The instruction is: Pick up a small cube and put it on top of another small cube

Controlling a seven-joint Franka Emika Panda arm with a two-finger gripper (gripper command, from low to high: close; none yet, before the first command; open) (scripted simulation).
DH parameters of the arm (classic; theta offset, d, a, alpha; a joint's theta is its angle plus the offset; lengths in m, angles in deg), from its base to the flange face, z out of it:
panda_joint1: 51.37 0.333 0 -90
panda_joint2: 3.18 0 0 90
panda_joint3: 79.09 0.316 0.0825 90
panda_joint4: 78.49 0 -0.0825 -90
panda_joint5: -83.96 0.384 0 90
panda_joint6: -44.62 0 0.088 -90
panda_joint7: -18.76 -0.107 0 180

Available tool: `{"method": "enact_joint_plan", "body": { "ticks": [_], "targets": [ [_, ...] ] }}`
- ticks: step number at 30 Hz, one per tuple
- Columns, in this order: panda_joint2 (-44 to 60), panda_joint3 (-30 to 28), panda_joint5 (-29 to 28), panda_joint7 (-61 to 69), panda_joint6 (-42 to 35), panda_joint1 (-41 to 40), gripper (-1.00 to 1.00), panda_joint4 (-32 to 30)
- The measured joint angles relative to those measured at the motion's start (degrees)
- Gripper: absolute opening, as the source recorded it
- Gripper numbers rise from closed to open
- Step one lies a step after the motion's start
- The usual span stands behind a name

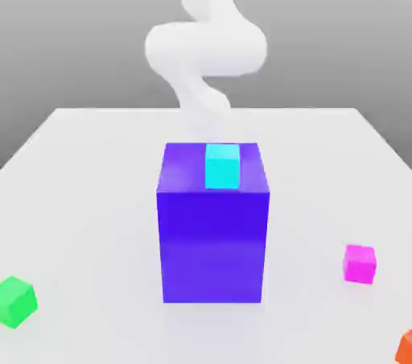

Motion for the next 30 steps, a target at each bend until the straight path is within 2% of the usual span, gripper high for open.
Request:
{"method": "enact_joint_plan", "body": {
  "ticks": [9, 16, 22, 28, 29, 30],
  "targets": [
    [19.00, 3.59, 1.20, 13.83, 10.37, 11.32, 0.00, -7.67],
    [33.52, 8.57, 0.69, 23.35, 18.31, 17.88, 0.00, -13.53],
    [46.20, 11.46, -4.20, 28.35, 25.07, 24.64, 0.00, -18.54],
    [58.72, 6.00, -11.23, 24.51, 34.32, 29.56, 0.00, -17.22],
    [60.34, 5.04, -11.86, 24.02, 35.62, 30.38, -1.00, -16.89],
    [60.34, 5.04, -11.86, 24.02, 35.62, 30.38, -1.00, -16.89]
  ]
}}
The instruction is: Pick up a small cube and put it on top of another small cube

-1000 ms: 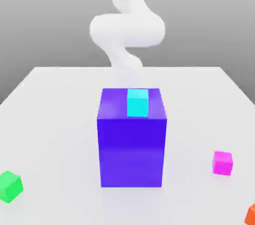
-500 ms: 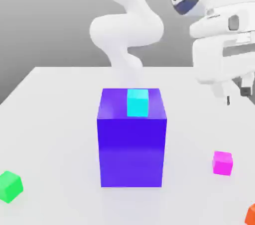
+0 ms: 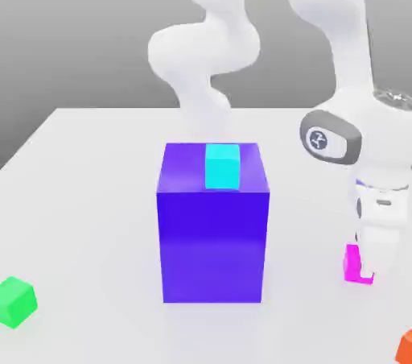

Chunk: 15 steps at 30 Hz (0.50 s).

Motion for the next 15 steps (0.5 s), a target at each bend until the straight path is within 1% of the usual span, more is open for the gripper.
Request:
{"method": "enact_joint_plan", "body": {
  "ticks": [6, 8, 12, 15],
  "targets": [
    [0.19, -0.08, -0.21, -0.15, 0.08, 0.06, -1.00, 0.04],
    [-2.85, 1.48, 1.33, 1.05, -2.32, -1.15, -1.00, -0.62],
    [-10.70, 4.35, 6.13, 4.82, -8.49, -3.00, -1.00, -2.05],
    [-12.53, 2.27, 7.99, 9.23, -11.55, -6.71, -1.00, 0.16]
  ]
}}
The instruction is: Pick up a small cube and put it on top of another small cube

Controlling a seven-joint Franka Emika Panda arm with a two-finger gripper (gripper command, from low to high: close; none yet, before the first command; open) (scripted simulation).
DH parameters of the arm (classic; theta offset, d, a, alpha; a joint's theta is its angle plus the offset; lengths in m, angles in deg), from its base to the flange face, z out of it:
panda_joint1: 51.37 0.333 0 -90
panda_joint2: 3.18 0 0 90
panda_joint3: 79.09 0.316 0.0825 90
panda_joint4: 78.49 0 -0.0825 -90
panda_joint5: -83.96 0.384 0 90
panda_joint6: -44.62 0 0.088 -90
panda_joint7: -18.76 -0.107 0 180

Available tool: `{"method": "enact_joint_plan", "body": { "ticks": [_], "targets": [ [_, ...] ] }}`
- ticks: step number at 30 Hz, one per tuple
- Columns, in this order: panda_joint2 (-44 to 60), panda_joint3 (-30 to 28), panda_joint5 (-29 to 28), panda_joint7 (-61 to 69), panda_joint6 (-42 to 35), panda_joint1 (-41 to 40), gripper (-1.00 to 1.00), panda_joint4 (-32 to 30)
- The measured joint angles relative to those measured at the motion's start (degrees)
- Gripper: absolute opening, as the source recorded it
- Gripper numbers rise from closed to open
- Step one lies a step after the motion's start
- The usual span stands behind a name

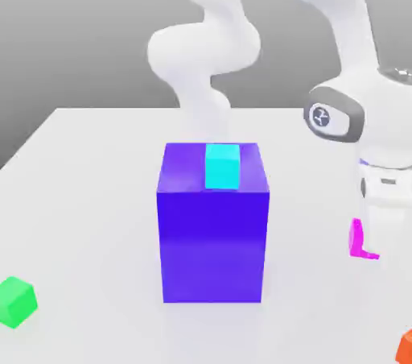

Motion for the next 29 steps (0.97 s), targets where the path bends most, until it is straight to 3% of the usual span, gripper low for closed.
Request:
{"method": "enact_joint_plan", "body": {
  "ticks": [9, 19, 22, 25, 26, 29],
  "targets": [
    [0.11, -12.30, 4.78, 14.29, -7.22, -17.01, -1.00, 8.15],
    [1.15, -25.41, 9.36, 26.21, -11.78, -33.39, -1.00, 12.57],
    [4.43, -29.18, 11.90, 29.02, -11.07, -38.79, -1.00, 13.85],
    [11.09, -27.78, 16.75, 32.74, -6.48, -43.10, -1.00, 15.06],
    [12.89, -26.90, 18.07, 33.69, -5.02, -44.02, 1.00, 15.25],
    [12.89, -26.90, 18.07, 33.69, -5.03, -44.02, 1.00, 15.25]
  ]
}}
